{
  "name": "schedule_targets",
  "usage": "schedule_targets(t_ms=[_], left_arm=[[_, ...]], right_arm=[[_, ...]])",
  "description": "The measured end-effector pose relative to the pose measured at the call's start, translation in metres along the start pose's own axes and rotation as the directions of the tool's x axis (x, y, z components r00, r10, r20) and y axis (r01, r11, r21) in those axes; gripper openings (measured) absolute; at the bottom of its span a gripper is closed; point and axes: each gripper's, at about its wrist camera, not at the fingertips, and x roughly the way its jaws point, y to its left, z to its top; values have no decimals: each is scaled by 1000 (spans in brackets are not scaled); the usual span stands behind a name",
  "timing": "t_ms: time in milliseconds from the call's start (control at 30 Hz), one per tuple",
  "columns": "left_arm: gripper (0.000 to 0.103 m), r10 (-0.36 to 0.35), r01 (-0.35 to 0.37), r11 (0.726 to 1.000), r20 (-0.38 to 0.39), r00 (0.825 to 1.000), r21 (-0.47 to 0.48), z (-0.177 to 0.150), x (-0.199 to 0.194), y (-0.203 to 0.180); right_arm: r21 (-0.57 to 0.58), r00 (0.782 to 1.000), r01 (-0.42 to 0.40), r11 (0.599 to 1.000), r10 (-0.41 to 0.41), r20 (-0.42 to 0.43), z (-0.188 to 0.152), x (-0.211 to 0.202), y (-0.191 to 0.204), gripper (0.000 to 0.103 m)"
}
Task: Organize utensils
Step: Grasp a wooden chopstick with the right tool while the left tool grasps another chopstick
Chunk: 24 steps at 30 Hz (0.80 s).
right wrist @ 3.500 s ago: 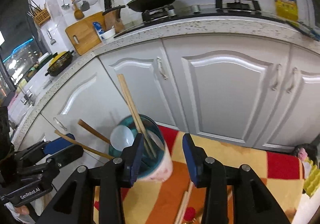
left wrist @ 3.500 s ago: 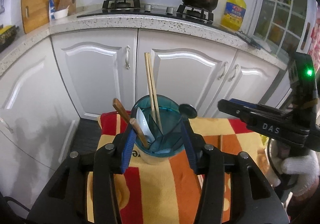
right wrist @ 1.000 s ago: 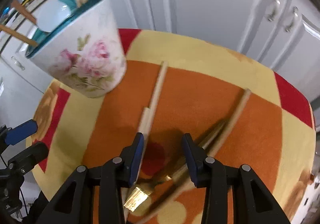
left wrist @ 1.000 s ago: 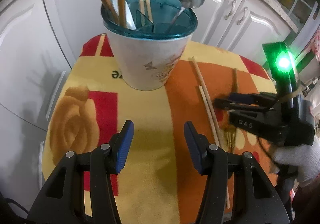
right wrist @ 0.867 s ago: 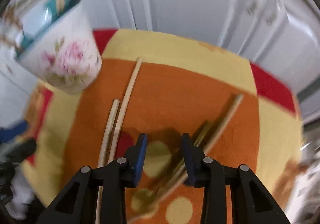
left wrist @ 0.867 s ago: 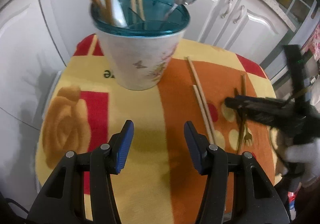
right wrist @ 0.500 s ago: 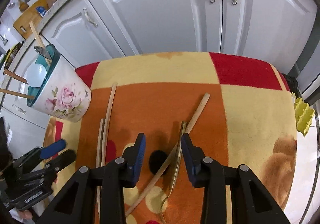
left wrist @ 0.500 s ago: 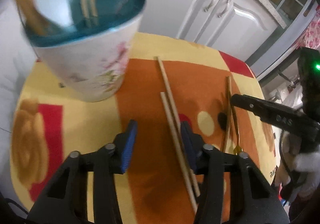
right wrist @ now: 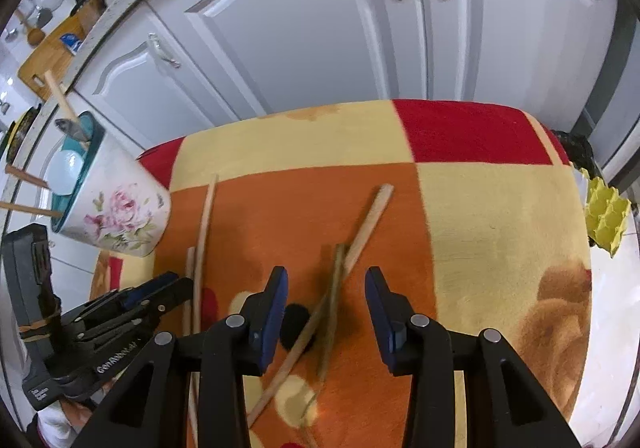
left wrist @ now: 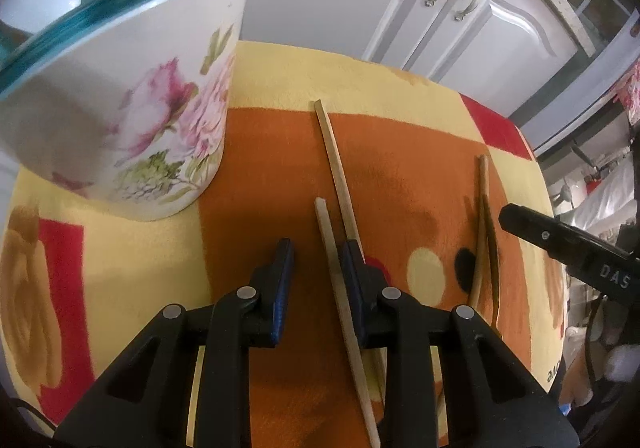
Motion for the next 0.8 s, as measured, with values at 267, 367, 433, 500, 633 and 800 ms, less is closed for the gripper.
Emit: schedule_targets(t_ms=[267, 367, 433, 500, 633, 800], left_arm=[[8, -5, 5, 1000, -5, 1000, 3, -6, -10, 15], [8, -1, 1, 1000, -23, 1000, -10, -7, -8, 20], [9, -8, 8, 999, -18, 1000, -31, -6, -7, 21], [14, -9, 8, 999, -18, 1000, -32, -3, -6, 19], [16, 20, -20, 1000, 3, 1000, -2, 0, -2, 10], [24, -32, 29, 998, -38, 999, -58, 1, -6, 15]], right_arm=[[33, 1000, 2, 999, -1, -24, 19, 23, -14, 34], [32, 999, 7, 999, -6, -41, 30, 38, -15, 24], [1, 999, 41, 999, -41, -25, 38, 42, -12, 14], [-20, 999, 30, 999, -30, -29, 41, 44, -10, 13], [-23, 1000, -18, 1000, 17, -12, 39, 32, -11, 11], [-26, 998, -62, 998, 62, 10, 32, 10, -8, 10]])
